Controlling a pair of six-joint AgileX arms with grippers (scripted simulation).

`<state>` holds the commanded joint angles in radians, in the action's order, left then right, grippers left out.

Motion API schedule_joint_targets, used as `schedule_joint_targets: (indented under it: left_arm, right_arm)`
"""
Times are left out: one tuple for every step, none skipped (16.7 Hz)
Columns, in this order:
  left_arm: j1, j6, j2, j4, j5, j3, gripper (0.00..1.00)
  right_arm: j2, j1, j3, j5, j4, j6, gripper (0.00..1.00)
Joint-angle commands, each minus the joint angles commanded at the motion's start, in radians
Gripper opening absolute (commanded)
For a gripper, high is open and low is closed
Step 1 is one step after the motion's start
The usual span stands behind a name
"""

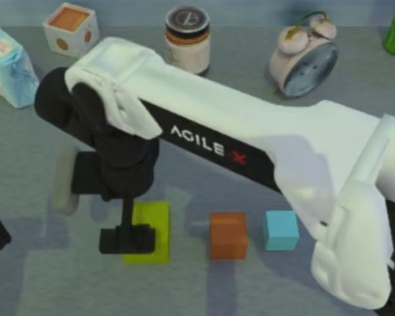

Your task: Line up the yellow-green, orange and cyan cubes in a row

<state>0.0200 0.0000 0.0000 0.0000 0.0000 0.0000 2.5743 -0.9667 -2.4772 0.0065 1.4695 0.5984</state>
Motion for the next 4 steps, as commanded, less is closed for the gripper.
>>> schedule_joint_targets:
  left_arm:
    - [0.0,0.0,0.0,0.0,0.0,0.0,1.0]
    - [0.0,0.0,0.0,0.0,0.0,0.0,1.0]
    - [0.0,0.0,0.0,0.0,0.0,0.0,1.0]
    - [0.0,0.0,0.0,0.0,0.0,0.0,1.0]
  right_arm:
    - [0.002,0.0,-0.038,0.0,0.034,-0.001,1.0]
    - [0.003,0.001,-0.066,0.001,0.06,-0.002,1.0]
    - [0.003,0.001,-0.083,0.001,0.077,-0.002,1.0]
    - [0.002,0.001,-0.089,0.001,0.084,-0.002,1.0]
